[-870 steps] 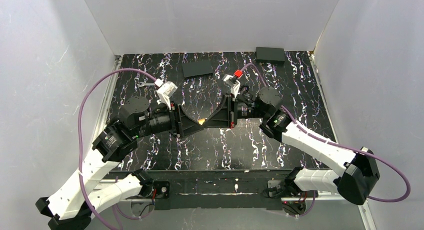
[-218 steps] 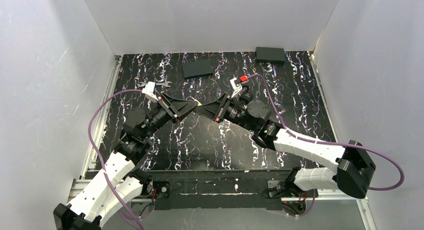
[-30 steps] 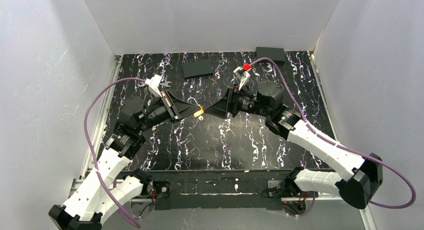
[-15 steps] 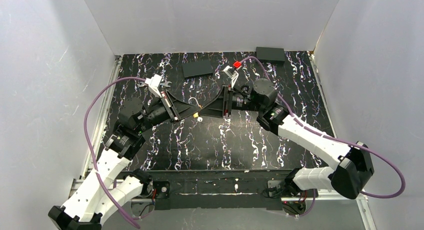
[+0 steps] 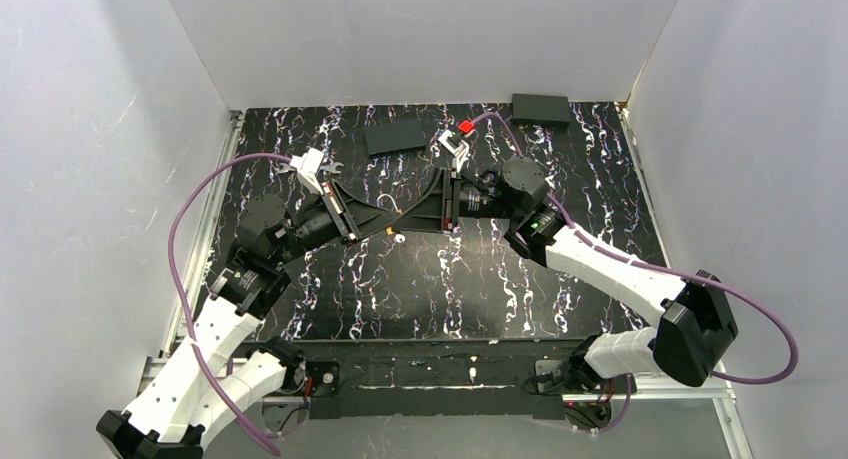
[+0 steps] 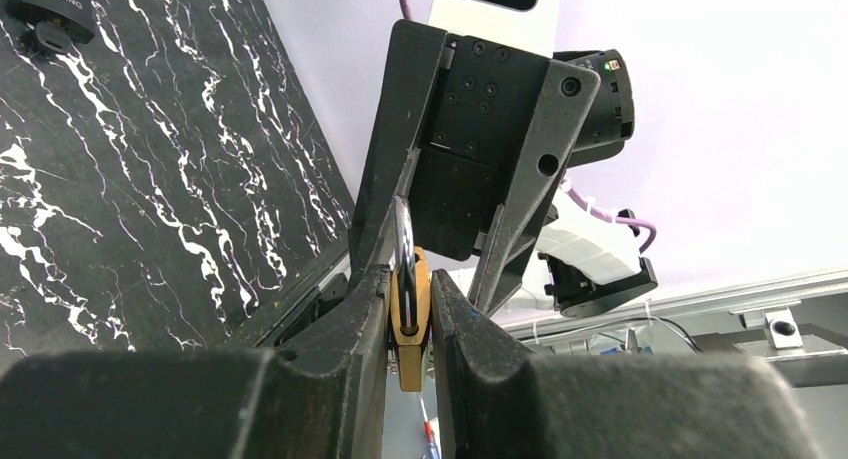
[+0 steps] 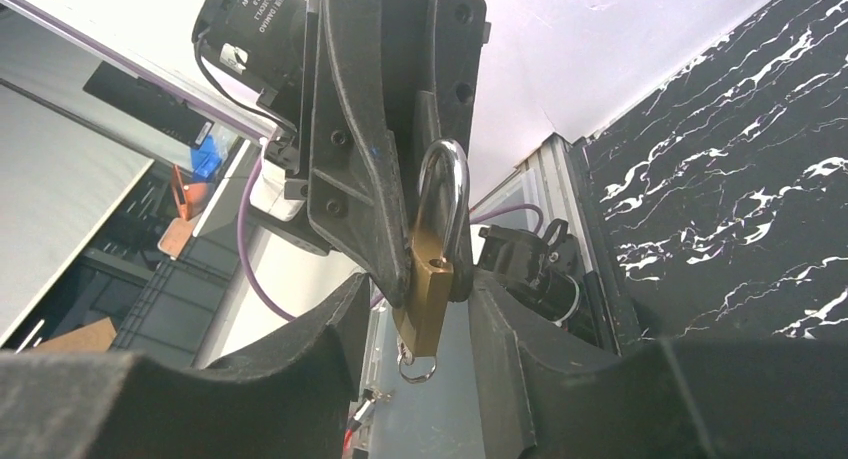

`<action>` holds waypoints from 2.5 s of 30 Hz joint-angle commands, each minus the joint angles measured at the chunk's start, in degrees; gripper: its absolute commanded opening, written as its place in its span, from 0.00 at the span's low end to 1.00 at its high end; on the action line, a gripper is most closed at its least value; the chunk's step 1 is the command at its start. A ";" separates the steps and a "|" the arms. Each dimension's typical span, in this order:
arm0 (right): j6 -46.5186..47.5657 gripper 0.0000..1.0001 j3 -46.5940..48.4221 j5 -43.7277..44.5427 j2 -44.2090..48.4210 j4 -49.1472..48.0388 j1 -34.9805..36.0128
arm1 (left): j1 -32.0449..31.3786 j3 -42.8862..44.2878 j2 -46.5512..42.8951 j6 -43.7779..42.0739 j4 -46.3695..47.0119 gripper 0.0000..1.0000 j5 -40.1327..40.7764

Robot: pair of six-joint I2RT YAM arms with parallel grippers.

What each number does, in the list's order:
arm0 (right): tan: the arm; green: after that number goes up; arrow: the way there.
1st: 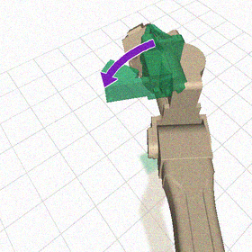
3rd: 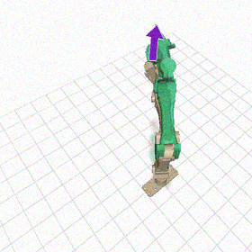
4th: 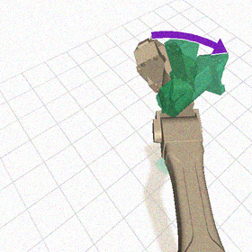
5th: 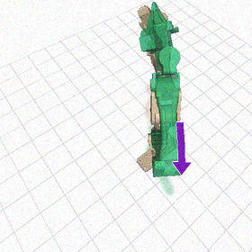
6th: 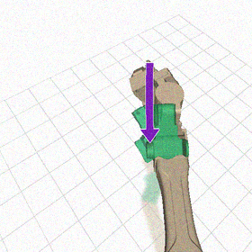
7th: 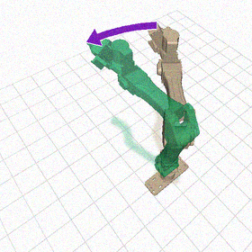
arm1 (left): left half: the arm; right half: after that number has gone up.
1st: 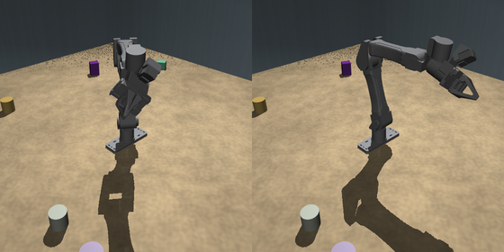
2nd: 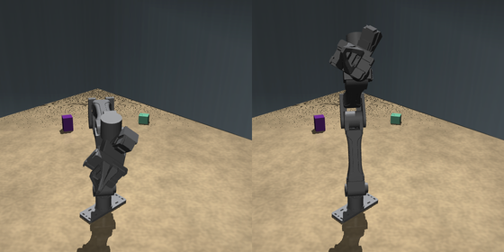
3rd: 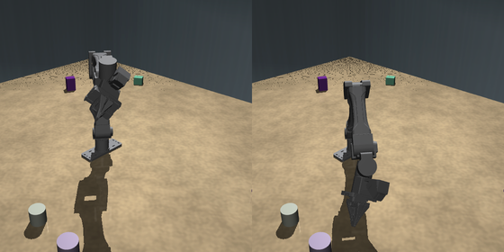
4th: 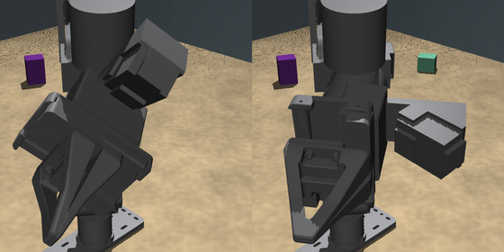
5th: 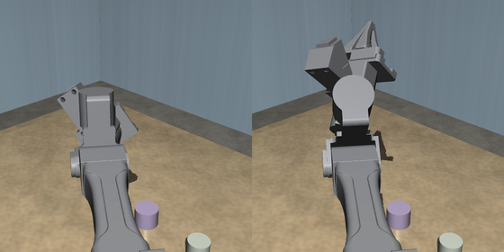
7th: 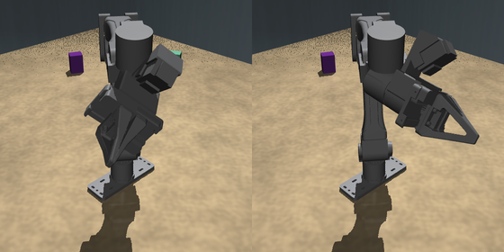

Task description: Unlock with the key

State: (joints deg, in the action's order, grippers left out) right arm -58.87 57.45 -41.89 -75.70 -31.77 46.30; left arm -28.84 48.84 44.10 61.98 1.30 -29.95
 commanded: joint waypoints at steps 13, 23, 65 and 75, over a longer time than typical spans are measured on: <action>-3.93 0.46 -1.12 -1.58 1.48 -11.89 0.90 | -0.16 -0.50 -2.30 1.63 2.57 0.00 5.52; -4.88 0.15 -0.86 -1.24 0.27 -13.41 0.98 | -0.19 -0.89 -2.20 1.97 2.57 0.00 5.90; 17.59 0.01 6.77 8.08 2.01 24.73 2.85 | -0.22 8.16 -1.91 -9.66 -23.96 0.62 19.56; 20.10 0.01 8.83 8.81 1.12 26.96 3.91 | -0.17 7.07 1.98 -6.07 -22.94 0.53 17.36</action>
State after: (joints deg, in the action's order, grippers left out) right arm -40.99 62.33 -33.87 -75.44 -4.05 49.60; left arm -29.08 55.77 45.58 54.74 -21.71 -11.97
